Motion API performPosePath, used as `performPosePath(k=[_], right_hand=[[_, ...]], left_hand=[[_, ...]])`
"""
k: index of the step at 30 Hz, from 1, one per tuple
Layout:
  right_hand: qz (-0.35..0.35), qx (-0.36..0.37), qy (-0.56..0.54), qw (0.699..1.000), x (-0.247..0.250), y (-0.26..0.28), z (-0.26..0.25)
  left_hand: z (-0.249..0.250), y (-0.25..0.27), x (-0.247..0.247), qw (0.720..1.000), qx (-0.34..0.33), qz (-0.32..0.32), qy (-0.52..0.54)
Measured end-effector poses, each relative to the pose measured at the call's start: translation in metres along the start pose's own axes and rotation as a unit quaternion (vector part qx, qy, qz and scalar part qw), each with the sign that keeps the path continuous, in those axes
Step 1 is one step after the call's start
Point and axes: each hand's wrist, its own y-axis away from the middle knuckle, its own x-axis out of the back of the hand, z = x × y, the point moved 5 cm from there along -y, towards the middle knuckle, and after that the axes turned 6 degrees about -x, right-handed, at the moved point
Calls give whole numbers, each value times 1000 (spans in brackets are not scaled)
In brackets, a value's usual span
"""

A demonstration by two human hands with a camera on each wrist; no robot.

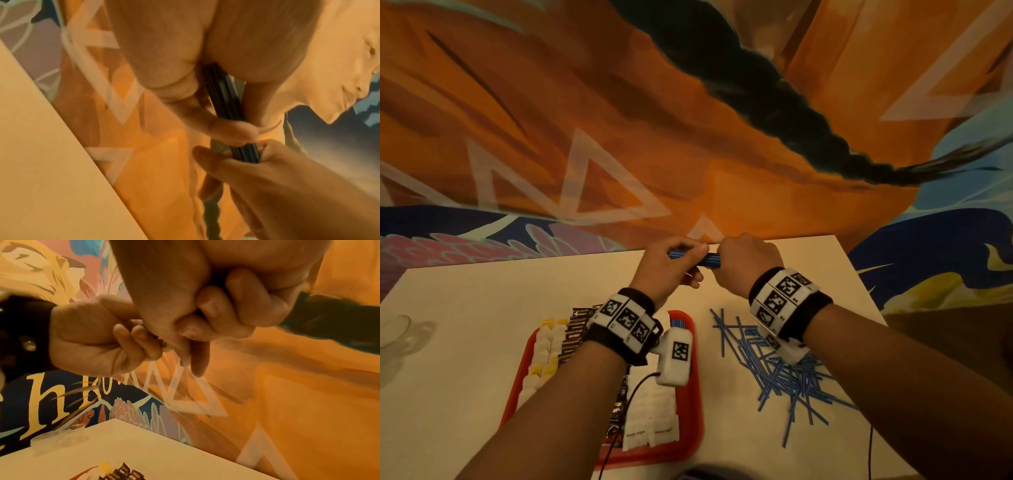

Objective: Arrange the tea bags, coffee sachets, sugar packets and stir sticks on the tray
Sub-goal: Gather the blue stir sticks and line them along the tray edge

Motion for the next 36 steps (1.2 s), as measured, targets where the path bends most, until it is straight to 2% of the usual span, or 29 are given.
performPosePath(k=[4,6,8,11,13,14,15,18,19,21,23,25,26,27,30,31,33,35,36], right_hand=[[-25,24,-45,998,-4,-2,4],[-59,45,-181,981,-4,-2,10],[-50,53,-351,934,1,-4,18],[16,-17,-551,834,0,-11,31],[-2,-49,-645,763,-10,-13,26],[-17,-53,-676,735,-14,-13,21],[-23,-56,-691,720,-16,-12,16],[-22,-61,-709,702,-20,-12,9],[-23,-62,-703,708,-21,-11,8],[-19,-51,-660,750,-24,-11,10],[-58,-18,-614,787,-26,-9,12],[-91,-10,-606,790,-28,-7,16],[-86,-27,-628,773,-28,-7,18],[-73,-57,-669,737,-30,-7,21],[-37,-112,-790,602,-33,-6,15],[-36,-115,-808,576,-33,-6,11],[-34,-108,-811,574,-30,-6,7],[-57,-84,-793,600,-29,-6,6],[-84,-68,-772,626,-31,-5,5]], left_hand=[[-3,-1,5,999,-2,17,30],[-4,-1,10,999,-3,26,38],[-4,-1,15,997,-5,42,58],[-6,-2,17,995,-4,60,80],[-5,0,5,995,-3,49,87],[-4,1,-1,995,-4,46,93],[-4,1,-6,994,-2,49,102],[-4,-1,-9,989,9,82,120],[-5,-2,-8,990,10,91,111],[-6,-2,-6,991,1,103,81],[-5,0,-1,992,-11,117,49],[-6,1,7,990,-20,136,43],[-7,1,9,988,-21,145,53],[-8,1,9,986,-21,149,65],[-13,5,-4,985,-12,144,89],[-15,6,-7,985,-5,146,96],[-19,8,-8,984,3,149,93],[-21,9,-3,987,-4,149,63],[-21,10,0,988,-12,151,43]])
